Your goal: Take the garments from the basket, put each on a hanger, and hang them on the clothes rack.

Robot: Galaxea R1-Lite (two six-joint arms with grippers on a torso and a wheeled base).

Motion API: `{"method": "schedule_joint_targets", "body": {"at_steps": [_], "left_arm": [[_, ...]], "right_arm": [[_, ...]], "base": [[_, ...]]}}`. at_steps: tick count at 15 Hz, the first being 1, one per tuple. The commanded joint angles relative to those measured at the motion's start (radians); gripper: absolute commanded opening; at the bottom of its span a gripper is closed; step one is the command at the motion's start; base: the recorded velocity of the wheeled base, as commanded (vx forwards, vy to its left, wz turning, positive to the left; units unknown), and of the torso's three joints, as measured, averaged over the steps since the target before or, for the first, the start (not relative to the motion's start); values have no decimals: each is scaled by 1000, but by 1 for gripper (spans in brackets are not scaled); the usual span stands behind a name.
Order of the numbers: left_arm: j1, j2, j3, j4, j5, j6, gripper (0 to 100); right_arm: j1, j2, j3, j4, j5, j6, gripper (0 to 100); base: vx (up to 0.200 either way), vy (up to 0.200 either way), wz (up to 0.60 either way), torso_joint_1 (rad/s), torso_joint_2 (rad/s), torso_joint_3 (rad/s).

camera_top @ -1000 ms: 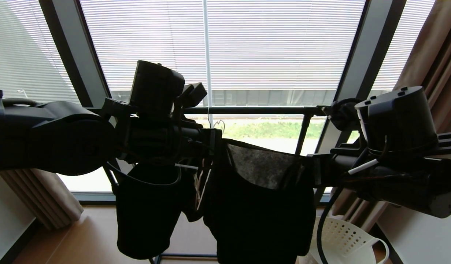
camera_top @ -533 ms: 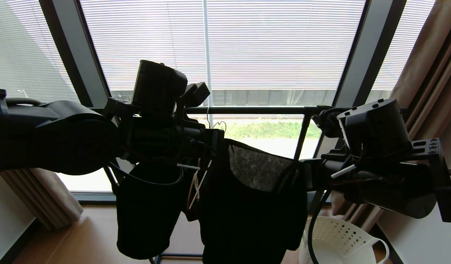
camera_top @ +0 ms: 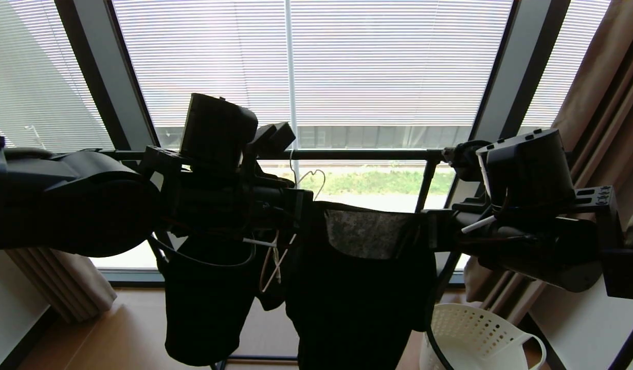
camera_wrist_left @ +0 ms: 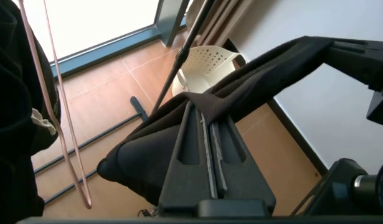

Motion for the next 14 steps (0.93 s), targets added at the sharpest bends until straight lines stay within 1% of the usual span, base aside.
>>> {"method": "schedule_joint_targets", "body": {"at_steps": [1,5,7,9,10,11,13,14], "left_arm": [[1,-19,17,0,-6,4,100],[1,-28,31,3,-6,9,100],[1,-48,58,1,-4,10,100],[1,-135,132,1,-2,15,100],[1,-135,132,1,-2,15,100],[3,-204,196,-5,1,39,100],[8,-255,244,-5,33,47,100],[28,-263,255,-3,62,71,100]], "right_arm": [[-1,3,-5,0,0,0,0],[-1,4,-13,-6,2,0,0],[-1,3,-13,-11,2,1,0],[-18,-19,18,-12,2,7,0],[-18,-19,18,-12,2,7,0],[-33,-42,64,-29,3,4,0],[-62,-49,127,-106,6,1,0],[-65,-48,141,-136,8,-5,0]], "base": [[0,0,0,0,0,0],[0,0,0,0,0,0],[0,0,0,0,0,0],[0,0,0,0,0,0],[0,0,0,0,0,0],[0,0,0,0,0,0],[0,0,0,0,0,0],[0,0,0,0,0,0]]}}
